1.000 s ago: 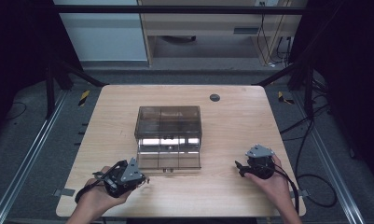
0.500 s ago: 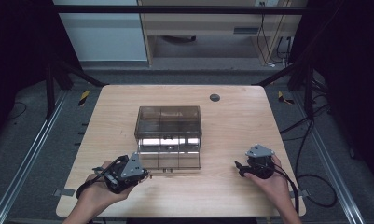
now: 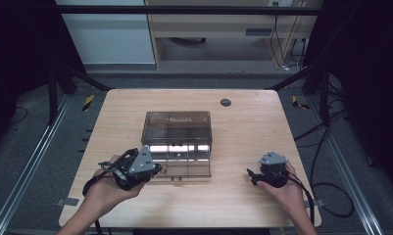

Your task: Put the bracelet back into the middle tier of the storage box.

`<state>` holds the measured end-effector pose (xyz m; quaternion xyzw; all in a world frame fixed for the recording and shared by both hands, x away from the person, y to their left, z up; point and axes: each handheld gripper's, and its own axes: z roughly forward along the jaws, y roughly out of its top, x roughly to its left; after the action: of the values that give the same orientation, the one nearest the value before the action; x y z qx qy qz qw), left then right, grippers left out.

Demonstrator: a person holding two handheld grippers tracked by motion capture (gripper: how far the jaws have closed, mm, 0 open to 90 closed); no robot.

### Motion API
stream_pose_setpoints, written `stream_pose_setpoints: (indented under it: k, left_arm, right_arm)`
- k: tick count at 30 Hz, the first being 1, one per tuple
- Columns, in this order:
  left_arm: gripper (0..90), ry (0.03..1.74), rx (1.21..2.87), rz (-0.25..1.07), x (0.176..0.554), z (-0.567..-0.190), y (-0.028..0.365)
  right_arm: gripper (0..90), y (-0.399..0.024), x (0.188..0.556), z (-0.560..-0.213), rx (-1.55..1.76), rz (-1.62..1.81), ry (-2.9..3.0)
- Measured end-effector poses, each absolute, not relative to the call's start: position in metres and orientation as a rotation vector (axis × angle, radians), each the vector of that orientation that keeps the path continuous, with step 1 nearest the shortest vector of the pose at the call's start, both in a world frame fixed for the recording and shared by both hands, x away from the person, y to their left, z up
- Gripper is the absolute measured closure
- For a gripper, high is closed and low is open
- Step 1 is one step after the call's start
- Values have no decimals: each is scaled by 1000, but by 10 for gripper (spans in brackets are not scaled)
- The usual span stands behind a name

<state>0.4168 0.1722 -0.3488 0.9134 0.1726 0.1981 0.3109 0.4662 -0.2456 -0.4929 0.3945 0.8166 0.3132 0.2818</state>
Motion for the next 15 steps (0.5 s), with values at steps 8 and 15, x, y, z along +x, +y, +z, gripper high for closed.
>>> stream_pose_setpoints:
  k: [8, 15]
  left_arm:
    - [856, 456, 2420, 510, 439, -353, 154]
    - [856, 460, 2422, 472, 457, -365, 137]
  right_arm:
    - [177, -246, 466, -493, 1056, 836, 2187]
    - [177, -246, 466, -493, 1051, 836, 2190]
